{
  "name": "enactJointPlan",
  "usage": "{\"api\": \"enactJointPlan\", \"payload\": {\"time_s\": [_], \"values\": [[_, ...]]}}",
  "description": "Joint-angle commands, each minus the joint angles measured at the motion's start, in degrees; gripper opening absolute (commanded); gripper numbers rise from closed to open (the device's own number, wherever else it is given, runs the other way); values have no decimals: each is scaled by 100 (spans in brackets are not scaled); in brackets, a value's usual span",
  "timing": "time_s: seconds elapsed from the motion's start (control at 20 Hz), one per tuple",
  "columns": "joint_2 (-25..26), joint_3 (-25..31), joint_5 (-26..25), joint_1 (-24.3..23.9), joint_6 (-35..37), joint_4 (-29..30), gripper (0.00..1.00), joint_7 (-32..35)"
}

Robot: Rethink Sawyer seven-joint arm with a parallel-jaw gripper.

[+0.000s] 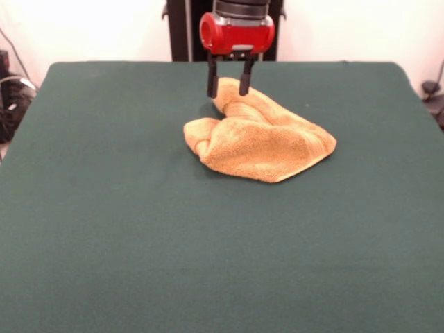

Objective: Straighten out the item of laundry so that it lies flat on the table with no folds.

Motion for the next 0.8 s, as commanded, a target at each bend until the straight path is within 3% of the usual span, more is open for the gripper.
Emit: {"api": "enactJointPlan", "payload": {"time_s": [0.05,0.8], "values": [[409,120,80,280,-273,397,100,986],[590,140,336,220,10,509,100,1097]]}}
